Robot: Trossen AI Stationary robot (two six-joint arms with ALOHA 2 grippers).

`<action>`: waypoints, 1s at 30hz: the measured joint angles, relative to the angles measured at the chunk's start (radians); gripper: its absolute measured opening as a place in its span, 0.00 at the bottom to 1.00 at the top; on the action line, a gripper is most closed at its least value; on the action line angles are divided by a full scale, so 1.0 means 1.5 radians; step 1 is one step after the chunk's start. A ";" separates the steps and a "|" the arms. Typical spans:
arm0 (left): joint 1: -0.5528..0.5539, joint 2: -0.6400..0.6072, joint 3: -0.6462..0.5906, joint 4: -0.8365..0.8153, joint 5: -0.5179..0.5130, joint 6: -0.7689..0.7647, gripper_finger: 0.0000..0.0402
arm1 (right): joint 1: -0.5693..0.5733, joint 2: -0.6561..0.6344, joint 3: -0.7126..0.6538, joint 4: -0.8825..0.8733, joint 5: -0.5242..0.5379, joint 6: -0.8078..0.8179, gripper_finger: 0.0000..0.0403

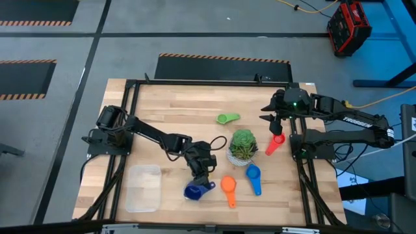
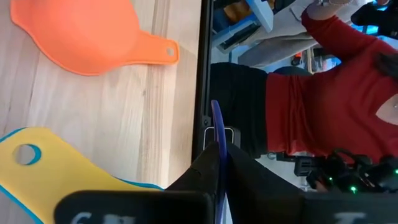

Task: Nest measuring cups in basket
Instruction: Stack the dark blue measuring cup on top of the yellow measuring cup

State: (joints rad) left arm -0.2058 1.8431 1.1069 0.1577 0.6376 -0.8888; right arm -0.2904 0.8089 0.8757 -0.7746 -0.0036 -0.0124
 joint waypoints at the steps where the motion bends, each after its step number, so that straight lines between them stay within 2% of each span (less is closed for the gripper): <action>1: 0.000 0.000 0.000 0.000 -0.001 -0.004 0.04 | 0.000 0.000 0.000 0.000 0.000 0.000 0.40; 5: -0.005 0.000 0.000 0.000 -0.039 -0.046 0.04 | 0.000 0.000 0.000 0.000 0.000 0.000 0.40; 11: -0.025 0.000 0.000 0.000 -0.092 -0.056 0.01 | 0.000 0.000 0.000 0.000 0.000 -0.014 0.40; 16: -0.037 -0.004 0.000 0.000 -0.138 -0.087 0.03 | 0.000 0.000 0.000 0.000 0.000 -0.015 0.40; 30: -0.043 -0.010 -0.001 0.010 -0.166 -0.152 0.02 | 0.000 0.000 0.000 0.000 0.000 -0.015 0.40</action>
State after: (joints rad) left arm -0.2709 1.8278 1.1061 0.1730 0.3885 -1.1162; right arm -0.2902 0.8089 0.8757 -0.7742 -0.0034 -0.0353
